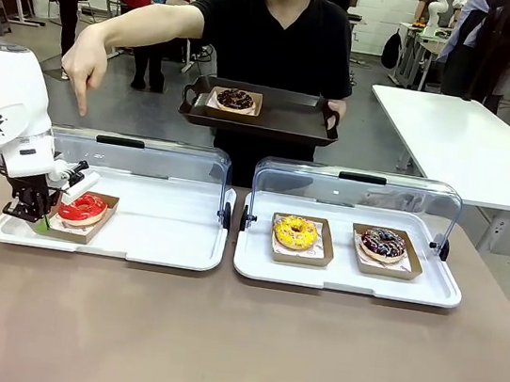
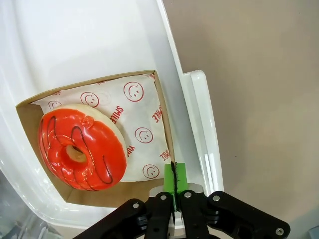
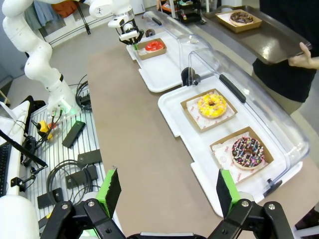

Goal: Provide the desired donut to the person.
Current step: Pick up and lift the Paper togo box containing the Donut pointed at by the person.

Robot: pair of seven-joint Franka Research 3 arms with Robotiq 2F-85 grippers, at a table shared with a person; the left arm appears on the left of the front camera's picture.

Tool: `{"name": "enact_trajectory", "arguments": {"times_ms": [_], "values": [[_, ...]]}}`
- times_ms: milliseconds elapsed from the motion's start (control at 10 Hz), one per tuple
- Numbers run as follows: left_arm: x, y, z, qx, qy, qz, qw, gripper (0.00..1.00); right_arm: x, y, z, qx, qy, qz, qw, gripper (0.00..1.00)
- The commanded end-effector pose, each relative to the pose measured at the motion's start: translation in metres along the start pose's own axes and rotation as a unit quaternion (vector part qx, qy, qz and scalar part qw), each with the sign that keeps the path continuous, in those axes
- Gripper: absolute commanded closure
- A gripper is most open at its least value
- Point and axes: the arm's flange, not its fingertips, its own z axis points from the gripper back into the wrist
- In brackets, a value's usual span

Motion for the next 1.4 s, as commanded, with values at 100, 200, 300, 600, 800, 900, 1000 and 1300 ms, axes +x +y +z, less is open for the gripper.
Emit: {"name": "enact_trajectory", "arguments": {"times_ms": [100,200,300,600,800,900,1000,1300], "values": [[-0.007,-0.028,0.045,0.005,0.008,-0.004,1.000,1.00,0.001,-0.001,0.000,0.003,-0.010,0.003,1.000,0.00],[-0.011,-0.039,0.067,0.003,0.014,0.000,1.000,1.00,0.001,-0.001,0.000,0.003,-0.010,0.003,1.000,0.00],[-0.013,-0.053,0.091,-0.007,0.019,-0.002,1.000,1.00,0.001,-0.001,0.000,0.003,-0.010,0.003,1.000,0.00],[-0.024,-0.099,0.183,0.009,0.014,-0.025,1.000,1.00,0.001,-0.001,0.000,0.003,-0.010,0.003,1.000,0.00],[-0.033,-0.113,0.245,0.055,0.015,-0.005,0.998,1.00,0.001,-0.001,0.000,0.003,-0.010,0.003,1.000,0.00],[-0.034,-0.119,0.277,0.077,0.024,0.009,0.997,1.00,0.001,-0.001,0.000,0.003,-0.010,0.003,1.000,0.00],[-0.035,-0.122,0.307,0.099,0.030,0.025,0.994,1.00,0.001,-0.001,0.000,0.003,-0.010,0.003,1.000,0.00],[-0.042,-0.107,0.354,0.109,0.006,0.044,0.993,1.00,0.001,-0.001,0.000,0.003,-0.010,0.003,1.000,0.00]]}}
